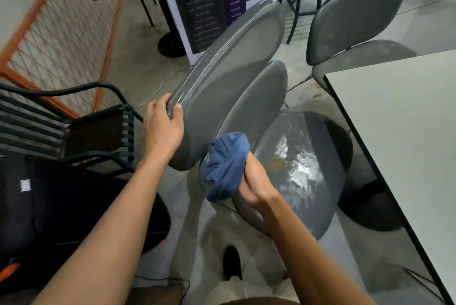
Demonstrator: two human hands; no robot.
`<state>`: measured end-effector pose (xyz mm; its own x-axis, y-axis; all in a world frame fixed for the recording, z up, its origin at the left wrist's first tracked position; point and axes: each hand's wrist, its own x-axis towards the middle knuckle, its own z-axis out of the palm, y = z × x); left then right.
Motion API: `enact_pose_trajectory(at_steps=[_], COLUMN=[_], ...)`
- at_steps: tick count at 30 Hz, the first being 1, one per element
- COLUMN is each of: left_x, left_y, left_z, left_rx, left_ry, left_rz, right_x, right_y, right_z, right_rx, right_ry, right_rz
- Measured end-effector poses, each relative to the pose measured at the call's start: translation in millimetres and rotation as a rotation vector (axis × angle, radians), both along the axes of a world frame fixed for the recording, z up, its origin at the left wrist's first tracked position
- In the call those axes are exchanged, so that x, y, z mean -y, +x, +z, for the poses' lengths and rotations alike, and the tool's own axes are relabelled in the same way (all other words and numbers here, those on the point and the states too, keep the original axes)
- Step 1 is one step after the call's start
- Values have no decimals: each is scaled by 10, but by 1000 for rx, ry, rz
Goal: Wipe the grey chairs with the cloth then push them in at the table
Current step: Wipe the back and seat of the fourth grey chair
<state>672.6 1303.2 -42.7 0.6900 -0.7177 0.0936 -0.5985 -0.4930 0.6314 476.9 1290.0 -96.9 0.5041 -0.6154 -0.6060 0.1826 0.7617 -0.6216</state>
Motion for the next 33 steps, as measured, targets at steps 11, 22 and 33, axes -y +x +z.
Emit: enact_pose_trajectory(at_steps=[11, 22, 33], left_x=[-624, -315, 341], left_y=[-1544, -2221, -2113], left_z=[-487, -824, -1125], left_rx=[-111, -428, -407], left_ry=[-86, -25, -141], left_rz=[-301, -55, -40], right_x=[319, 642, 1162], right_y=[-1323, -1598, -1099], right_z=[45, -134, -438], right_rx=[185, -9, -382], right_ry=[-20, -117, -137], right_rz=[208, 183, -50])
